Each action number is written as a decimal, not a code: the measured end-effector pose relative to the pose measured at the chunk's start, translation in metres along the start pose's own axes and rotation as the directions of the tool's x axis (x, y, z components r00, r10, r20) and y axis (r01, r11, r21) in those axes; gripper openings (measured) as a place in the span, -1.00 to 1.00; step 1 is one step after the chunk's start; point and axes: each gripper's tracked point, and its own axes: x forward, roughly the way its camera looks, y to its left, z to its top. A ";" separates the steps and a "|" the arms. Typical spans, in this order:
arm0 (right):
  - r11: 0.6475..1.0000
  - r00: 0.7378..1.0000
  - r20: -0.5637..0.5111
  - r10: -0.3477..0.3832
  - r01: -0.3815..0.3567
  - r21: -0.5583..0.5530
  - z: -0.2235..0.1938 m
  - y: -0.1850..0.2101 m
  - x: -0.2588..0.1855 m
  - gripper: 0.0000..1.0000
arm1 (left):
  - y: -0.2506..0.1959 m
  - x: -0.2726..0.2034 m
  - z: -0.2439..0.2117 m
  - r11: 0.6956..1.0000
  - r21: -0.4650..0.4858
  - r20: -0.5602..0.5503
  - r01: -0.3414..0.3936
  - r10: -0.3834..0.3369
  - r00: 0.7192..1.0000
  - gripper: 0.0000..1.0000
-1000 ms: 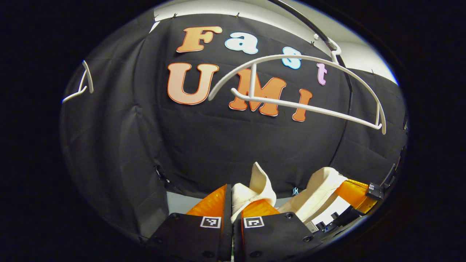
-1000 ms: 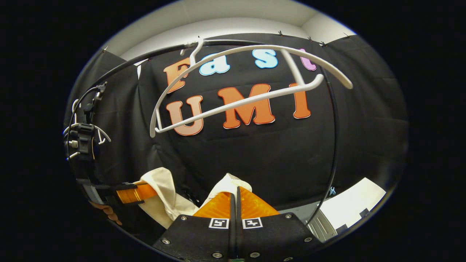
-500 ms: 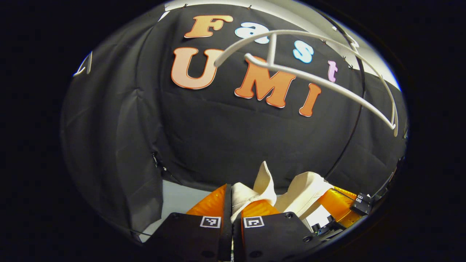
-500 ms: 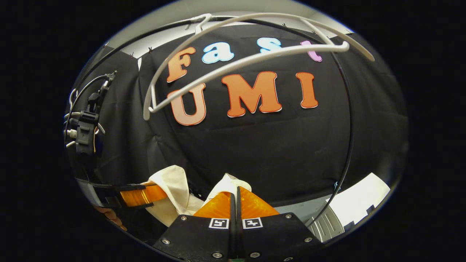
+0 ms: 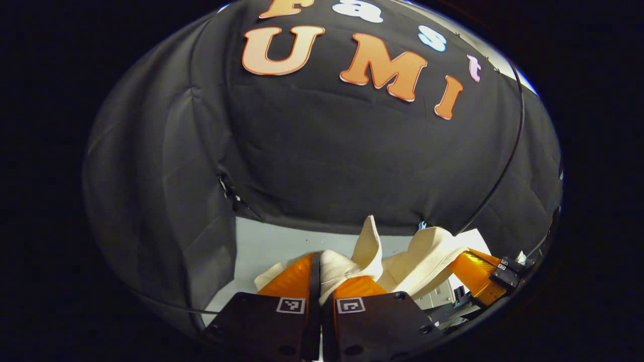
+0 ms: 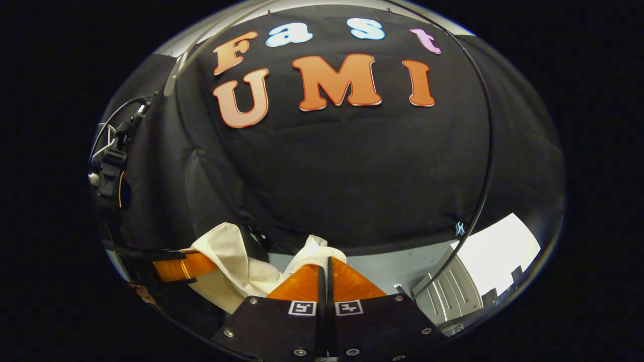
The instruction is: Grasp the clothes on the hanger with both hands and then place them into the laundry hamper below.
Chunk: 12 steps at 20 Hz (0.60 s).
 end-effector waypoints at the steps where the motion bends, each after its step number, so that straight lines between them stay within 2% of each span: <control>1: 1.000 1.000 -0.029 -0.009 0.009 0.002 -0.013 -0.003 0.005 -1.00 | -0.001 0.004 -0.013 1.000 -0.004 -0.044 0.002 -0.002 0.999 -0.78; 2: 1.000 0.999 -0.052 -0.015 0.015 0.004 -0.025 -0.005 0.007 -1.00 | 0.001 0.007 -0.025 1.000 -0.013 -0.078 0.003 -0.004 0.997 -0.85; 4: 1.000 0.996 -0.084 -0.026 0.026 0.003 -0.038 -0.010 0.009 -0.99 | 0.002 0.014 -0.041 1.000 -0.018 -0.119 -0.003 0.001 0.993 -0.82; 5: 0.999 0.995 -0.097 -0.032 0.032 0.002 -0.043 -0.011 0.013 -0.98 | 0.003 0.017 -0.046 1.000 -0.013 -0.139 -0.009 0.007 0.990 -0.87; 6: 0.999 0.993 -0.110 -0.038 0.038 0.000 -0.049 -0.013 0.016 -0.97 | 0.004 0.019 -0.056 1.000 -0.008 -0.161 -0.014 0.012 0.987 -0.82; 12: 0.999 0.970 -0.238 -0.053 0.052 -0.011 -0.098 -0.018 0.025 -0.96 | -0.002 0.026 -0.111 0.999 -0.031 -0.302 -0.009 -0.001 0.953 -0.82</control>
